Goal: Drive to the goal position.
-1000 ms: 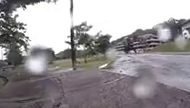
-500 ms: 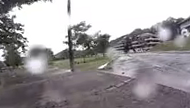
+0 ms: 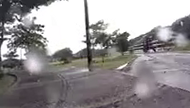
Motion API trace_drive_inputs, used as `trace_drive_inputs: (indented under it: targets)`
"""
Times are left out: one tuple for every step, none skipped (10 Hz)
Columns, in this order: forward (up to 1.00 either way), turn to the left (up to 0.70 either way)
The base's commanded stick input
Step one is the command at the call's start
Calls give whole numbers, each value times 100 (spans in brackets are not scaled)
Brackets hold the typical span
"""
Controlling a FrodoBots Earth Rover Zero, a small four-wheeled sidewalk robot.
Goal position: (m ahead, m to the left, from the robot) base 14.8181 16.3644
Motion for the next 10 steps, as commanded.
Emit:
trace_drive_inputs:
  targets:
    - [70,0]
    - [70,0]
    - [70,0]
    - [70,0]
    - [70,0]
    - [70,0]
    - [70,0]
    - [70,2]
    - [70,15]
    - [70,35]
